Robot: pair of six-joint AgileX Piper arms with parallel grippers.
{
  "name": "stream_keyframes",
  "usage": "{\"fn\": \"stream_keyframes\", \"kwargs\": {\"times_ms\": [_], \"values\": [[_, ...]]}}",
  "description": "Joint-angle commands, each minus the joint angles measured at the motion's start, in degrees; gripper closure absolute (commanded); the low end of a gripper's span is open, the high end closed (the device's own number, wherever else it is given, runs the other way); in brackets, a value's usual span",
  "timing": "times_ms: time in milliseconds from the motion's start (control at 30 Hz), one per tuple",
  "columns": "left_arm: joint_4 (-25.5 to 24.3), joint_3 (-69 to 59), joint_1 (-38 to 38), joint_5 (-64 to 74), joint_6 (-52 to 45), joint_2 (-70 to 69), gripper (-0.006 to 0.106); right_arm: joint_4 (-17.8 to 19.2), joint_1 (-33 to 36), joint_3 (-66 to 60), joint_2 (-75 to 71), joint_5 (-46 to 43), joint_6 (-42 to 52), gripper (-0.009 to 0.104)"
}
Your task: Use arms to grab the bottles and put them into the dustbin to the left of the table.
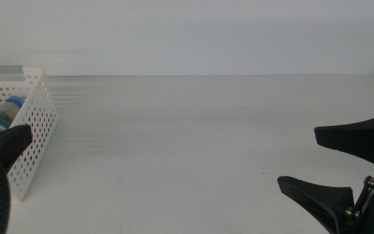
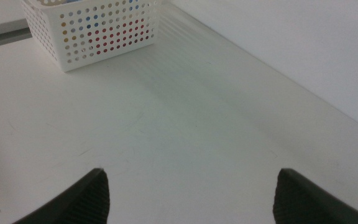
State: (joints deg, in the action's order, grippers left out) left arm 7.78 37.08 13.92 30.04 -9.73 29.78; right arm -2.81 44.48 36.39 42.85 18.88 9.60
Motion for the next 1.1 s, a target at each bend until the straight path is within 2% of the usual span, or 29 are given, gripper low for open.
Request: {"fn": "stream_keyframes", "kwargs": {"times_ms": [0,133,233,467,633,700,867,1067], "values": [[-0.51,1.47,0.23,-4.31,0.77,0.26,0.010,0.38,-0.04,1.55,-0.32,-4.05,0.75,0.025],[-3.94,1.47,0.23,-4.31,0.77,0.26,0.010,2.81,-0.53,1.55,-0.32,-5.17,0.75,0.025],[-5.26,1.47,0.15,-4.31,0.77,0.26,0.010,4.88,-3.53,1.55,-0.32,-7.97,0.75,0.025],[-5.54,1.20,0.15,-4.68,0.77,0.26,0.010,2.41,-19.93,1.55,-0.44,-8.80,0.75,0.025],[-5.90,-5.39,-2.83,-11.41,0.77,-2.39,0.010,2.81,-29.12,0.79,-2.24,-8.80,0.75,0.025],[-4.64,-8.74,-5.72,-13.85,0.77,-4.29,0.010,2.47,-31.08,-0.58,-4.48,-8.86,0.75,0.025],[2.12,-15.64,-13.44,-14.80,0.77,-9.28,0.010,2.47,-32.94,-7.93,-12.41,-8.93,0.75,0.025],[2.39,-22.70,-16.06,-14.80,0.77,-16.92,0.010,1.99,-36.09,-19.88,-26.08,-8.73,0.75,0.025]]}}
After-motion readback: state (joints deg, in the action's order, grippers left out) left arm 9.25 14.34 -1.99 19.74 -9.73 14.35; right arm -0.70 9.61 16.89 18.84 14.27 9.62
